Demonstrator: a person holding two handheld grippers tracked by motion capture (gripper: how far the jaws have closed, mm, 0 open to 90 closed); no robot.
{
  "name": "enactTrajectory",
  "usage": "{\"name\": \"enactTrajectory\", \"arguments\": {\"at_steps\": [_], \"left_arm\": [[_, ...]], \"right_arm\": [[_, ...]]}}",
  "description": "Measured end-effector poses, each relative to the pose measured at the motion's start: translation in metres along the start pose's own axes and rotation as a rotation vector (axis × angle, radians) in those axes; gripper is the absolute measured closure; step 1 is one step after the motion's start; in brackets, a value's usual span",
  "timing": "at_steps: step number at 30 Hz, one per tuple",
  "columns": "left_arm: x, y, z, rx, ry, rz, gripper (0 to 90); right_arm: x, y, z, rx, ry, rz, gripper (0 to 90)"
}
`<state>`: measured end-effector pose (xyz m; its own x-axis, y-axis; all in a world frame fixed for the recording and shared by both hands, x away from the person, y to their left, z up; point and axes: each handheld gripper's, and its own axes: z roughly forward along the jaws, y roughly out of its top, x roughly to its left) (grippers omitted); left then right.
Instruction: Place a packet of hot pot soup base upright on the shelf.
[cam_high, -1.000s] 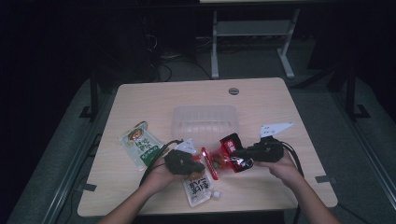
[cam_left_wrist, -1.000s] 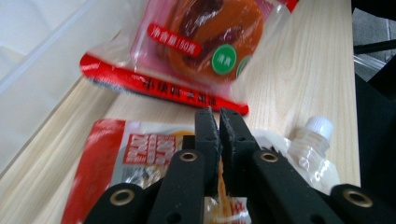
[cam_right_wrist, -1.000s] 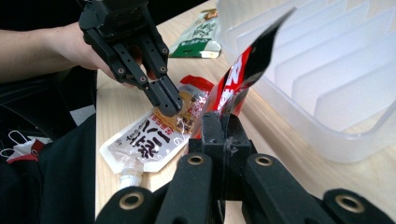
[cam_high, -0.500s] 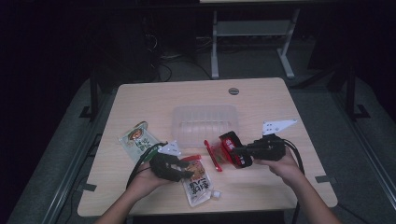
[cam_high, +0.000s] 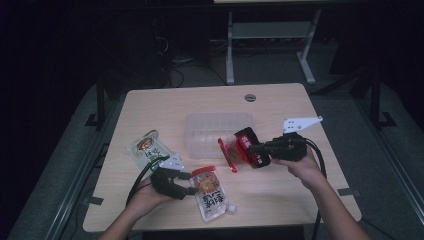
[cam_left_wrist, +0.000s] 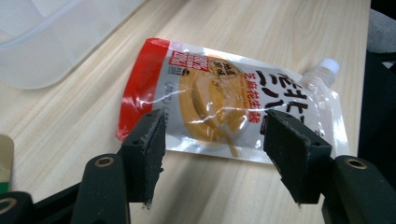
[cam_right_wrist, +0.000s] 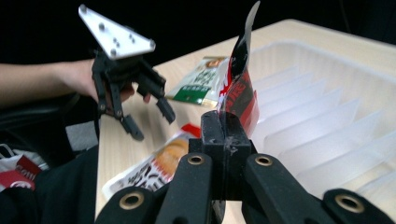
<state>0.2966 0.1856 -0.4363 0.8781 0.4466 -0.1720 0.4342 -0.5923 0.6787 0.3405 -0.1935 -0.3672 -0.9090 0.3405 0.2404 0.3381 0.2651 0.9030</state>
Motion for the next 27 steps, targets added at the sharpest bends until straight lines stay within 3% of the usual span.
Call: {"name": "enactTrajectory", "arguments": {"at_steps": [15,27], "left_arm": [[0.002,0.000,0.003,0.022,0.001,0.014,36.8],[0.001,0.000,0.004,0.028,-0.002,0.014,36.7]], "right_arm": [[-0.024,0.025,-0.006,-0.061,-0.093,-0.008,90.0],[-0.037,0.020,-0.008,-0.055,-0.158,0.019,90.0]]}}
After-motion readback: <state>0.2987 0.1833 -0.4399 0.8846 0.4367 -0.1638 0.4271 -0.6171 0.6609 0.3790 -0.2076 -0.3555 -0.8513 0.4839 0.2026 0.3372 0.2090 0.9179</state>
